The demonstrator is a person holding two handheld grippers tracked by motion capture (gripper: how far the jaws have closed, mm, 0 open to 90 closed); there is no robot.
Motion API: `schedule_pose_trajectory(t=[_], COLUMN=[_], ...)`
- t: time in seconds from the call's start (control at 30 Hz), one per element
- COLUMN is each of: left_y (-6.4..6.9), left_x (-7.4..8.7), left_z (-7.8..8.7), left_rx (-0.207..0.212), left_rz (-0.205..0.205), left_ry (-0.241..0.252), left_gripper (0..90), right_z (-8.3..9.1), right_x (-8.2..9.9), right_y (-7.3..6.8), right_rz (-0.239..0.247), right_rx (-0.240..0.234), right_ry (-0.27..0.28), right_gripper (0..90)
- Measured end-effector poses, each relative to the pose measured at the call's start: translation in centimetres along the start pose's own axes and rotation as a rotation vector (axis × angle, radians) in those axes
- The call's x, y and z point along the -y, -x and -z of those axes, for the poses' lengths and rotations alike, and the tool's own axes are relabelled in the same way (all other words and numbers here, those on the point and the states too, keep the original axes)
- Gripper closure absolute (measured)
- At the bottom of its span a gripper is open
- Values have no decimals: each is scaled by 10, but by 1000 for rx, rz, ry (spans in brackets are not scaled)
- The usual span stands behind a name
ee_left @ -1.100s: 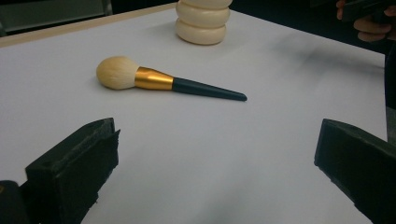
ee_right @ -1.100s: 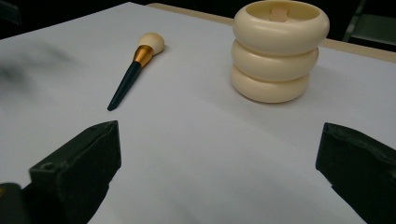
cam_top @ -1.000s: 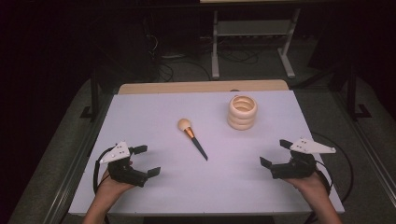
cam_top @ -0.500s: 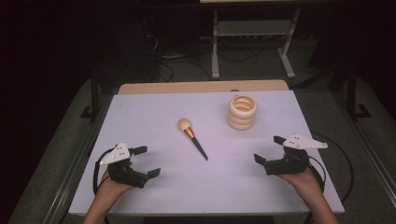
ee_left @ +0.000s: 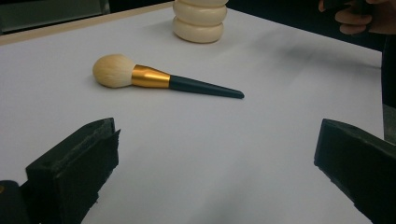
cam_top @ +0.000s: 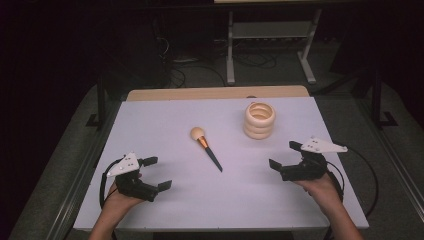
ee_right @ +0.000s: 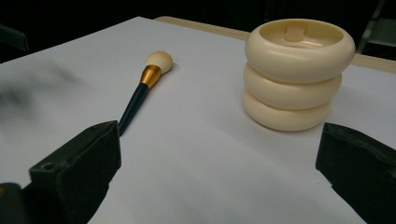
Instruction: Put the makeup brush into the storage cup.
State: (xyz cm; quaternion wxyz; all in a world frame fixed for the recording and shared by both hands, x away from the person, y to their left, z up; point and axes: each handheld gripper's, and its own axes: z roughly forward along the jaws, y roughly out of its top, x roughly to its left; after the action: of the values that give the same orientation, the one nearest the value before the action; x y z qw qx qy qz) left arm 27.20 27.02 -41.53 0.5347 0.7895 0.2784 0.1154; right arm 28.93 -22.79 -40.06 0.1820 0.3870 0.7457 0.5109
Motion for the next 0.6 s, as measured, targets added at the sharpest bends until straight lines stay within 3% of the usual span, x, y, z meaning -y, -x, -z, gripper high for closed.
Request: schedule_pose_trajectory(t=[0.6], left_y=[1], left_x=[-1], left_z=[0], left_rx=[8], left_rz=[4], left_ry=[8], left_gripper=[0], right_z=[-13], right_x=[-11], right_y=[1], right_rz=[12], right_rx=[-22], right_ry=[-3], right_gripper=[0])
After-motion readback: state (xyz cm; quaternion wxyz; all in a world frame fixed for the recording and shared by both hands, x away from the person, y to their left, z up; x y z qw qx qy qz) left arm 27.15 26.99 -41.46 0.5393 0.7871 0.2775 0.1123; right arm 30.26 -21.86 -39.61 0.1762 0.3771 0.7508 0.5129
